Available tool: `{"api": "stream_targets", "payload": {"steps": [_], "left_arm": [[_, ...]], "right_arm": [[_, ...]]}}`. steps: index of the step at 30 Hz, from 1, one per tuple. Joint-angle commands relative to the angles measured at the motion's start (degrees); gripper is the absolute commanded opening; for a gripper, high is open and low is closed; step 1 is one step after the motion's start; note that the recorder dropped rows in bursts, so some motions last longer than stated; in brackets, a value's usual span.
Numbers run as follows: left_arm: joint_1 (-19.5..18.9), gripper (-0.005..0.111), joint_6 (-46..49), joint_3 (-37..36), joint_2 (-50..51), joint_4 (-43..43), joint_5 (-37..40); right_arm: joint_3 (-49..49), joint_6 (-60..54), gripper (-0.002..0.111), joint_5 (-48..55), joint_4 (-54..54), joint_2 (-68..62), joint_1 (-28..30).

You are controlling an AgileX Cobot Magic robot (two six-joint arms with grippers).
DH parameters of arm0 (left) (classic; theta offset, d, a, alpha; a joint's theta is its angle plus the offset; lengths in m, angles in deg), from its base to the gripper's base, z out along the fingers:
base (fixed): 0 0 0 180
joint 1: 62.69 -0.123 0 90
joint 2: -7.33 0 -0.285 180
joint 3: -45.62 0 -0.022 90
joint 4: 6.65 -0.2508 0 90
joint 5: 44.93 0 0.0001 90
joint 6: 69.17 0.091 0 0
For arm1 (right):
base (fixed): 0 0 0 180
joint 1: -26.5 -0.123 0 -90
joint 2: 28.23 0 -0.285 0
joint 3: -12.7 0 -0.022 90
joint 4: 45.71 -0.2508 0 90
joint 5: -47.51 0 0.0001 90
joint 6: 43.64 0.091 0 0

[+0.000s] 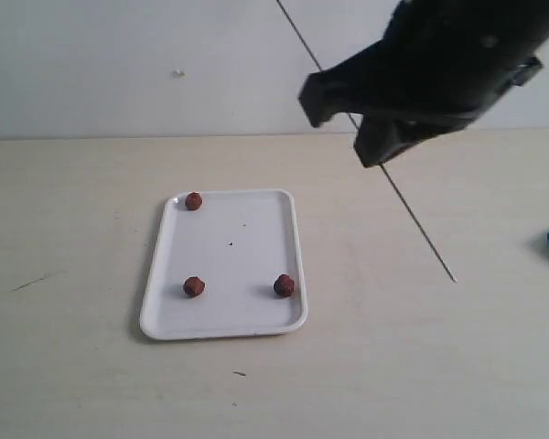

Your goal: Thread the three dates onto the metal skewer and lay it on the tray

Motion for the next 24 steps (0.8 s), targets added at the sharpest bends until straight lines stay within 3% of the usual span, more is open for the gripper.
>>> {"api": "stream_targets", "payload": {"steps": [1, 10, 16, 24], "left_arm": [[-0.1, 0.000, 0.3, 0.0, -0.2, 0.3, 0.0], [-0.1, 0.000, -0.9, 0.0, -0.2, 1.3, -0.9], [0.0, 0.000, -16.7, 0.0, -0.2, 12.9, -5.7], [0.0, 0.000, -24.1, 0.0, -0.2, 19.0, -14.9]], "right_arm": [[-7.4, -0.7, 0.000, 0.9, -0.7, 10.6, -0.3], [-12.4, -0.8, 0.000, 4.6, 7.8, 25.1, -0.3], [-12.4, -2.2, 0.000, 6.6, 11.7, 27.4, -0.3], [-12.4, -2.2, 0.000, 6.6, 10.9, 27.3, -0.3]]}}
